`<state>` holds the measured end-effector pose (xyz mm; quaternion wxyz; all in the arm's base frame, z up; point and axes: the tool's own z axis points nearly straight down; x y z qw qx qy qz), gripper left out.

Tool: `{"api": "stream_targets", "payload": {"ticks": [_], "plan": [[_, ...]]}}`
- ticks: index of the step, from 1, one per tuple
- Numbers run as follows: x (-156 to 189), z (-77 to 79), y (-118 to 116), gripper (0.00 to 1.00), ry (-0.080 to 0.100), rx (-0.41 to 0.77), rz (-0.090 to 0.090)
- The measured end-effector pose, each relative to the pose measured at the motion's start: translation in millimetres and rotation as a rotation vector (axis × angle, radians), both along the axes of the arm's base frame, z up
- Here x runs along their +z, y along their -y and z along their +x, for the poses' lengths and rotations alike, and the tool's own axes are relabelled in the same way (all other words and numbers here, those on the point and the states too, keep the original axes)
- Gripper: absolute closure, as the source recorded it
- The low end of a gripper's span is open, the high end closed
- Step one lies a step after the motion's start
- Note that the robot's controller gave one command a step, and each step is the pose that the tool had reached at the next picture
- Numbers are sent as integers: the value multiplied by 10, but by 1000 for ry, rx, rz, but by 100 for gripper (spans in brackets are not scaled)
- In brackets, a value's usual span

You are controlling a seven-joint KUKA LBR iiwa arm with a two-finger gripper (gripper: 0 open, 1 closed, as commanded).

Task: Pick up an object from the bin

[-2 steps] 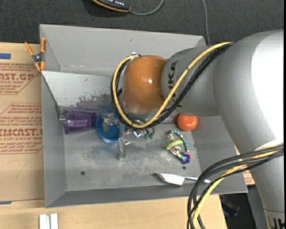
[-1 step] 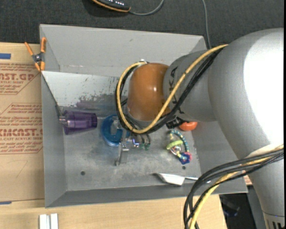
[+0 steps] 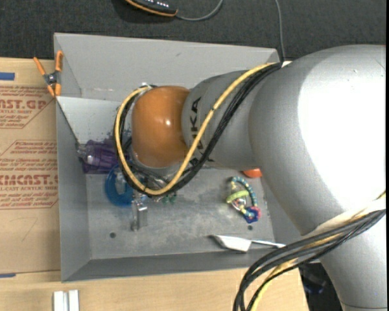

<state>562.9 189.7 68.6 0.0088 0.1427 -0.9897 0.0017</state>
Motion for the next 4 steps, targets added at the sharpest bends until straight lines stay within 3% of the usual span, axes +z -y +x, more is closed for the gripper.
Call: {"api": "stream_targets", "payload": {"ticks": [1,4], "plan": [[18,49,773,100,18,-274,7],[149,28,774,100,12,-274,5]]}}
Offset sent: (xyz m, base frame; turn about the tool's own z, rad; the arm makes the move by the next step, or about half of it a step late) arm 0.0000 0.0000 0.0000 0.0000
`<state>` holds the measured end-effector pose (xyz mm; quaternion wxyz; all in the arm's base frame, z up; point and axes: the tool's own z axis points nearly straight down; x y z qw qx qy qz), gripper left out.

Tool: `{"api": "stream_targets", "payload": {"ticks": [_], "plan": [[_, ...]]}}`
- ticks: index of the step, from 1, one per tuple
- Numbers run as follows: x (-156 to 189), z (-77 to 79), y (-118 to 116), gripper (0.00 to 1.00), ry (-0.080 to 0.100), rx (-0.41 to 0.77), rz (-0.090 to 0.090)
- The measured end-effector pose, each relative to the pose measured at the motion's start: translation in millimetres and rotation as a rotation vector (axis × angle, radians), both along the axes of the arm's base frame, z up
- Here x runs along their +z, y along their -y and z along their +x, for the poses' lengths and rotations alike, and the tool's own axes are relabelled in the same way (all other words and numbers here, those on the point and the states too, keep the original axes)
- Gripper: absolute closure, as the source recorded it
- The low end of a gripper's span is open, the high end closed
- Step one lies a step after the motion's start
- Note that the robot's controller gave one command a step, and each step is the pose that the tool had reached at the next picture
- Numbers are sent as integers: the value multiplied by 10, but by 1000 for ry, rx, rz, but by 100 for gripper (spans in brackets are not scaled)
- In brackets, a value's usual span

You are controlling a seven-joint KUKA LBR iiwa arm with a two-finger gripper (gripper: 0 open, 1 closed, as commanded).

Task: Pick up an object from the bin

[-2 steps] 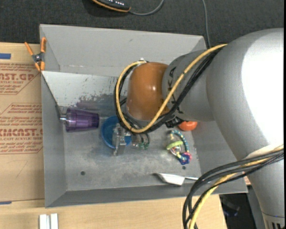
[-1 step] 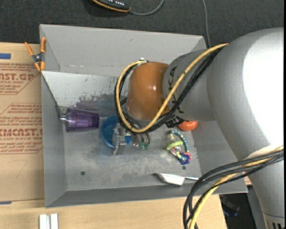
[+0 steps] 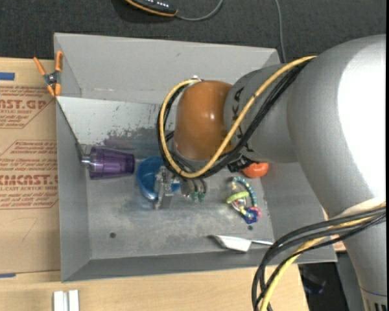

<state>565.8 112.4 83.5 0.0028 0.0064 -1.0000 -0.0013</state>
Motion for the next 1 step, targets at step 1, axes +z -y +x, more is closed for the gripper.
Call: {"api": "stream_targets", "payload": {"ticks": [1], "plan": [[213,-2,-1,100,0,0,0]]}}
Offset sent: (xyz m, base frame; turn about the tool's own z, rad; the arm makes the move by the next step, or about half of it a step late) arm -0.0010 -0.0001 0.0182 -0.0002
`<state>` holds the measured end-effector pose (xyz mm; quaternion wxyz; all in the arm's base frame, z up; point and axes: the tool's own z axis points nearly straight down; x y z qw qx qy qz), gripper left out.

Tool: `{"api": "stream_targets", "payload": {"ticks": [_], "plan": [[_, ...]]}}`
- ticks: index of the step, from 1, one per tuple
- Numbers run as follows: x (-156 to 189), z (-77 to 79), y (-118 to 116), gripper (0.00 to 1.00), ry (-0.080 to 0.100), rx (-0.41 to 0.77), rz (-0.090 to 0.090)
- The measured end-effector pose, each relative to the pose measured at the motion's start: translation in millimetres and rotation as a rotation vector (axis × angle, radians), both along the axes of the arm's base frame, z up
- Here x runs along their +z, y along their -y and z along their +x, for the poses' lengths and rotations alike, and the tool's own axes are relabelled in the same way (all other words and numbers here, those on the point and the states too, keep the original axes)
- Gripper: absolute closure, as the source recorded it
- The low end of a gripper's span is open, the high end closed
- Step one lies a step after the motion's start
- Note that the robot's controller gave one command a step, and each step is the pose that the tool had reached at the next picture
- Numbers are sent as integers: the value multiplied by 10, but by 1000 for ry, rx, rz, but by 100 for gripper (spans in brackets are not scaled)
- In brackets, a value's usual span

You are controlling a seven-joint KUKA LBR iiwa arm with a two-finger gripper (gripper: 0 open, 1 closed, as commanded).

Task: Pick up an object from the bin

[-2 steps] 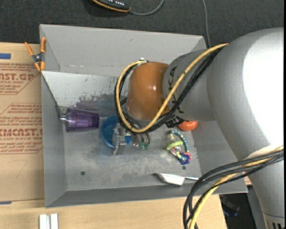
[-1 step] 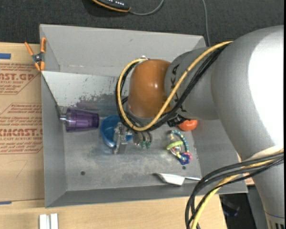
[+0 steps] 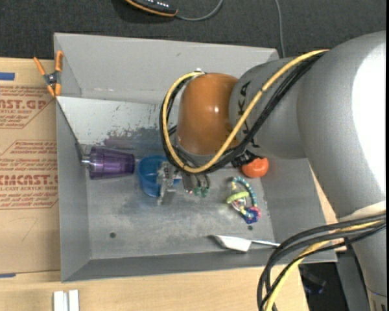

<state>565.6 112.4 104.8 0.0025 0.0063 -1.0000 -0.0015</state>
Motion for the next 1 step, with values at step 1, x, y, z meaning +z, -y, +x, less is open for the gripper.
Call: {"api": "stream_targets", "payload": {"ticks": [1], "plan": [[129,21,-4,100,7,0,1]]}}
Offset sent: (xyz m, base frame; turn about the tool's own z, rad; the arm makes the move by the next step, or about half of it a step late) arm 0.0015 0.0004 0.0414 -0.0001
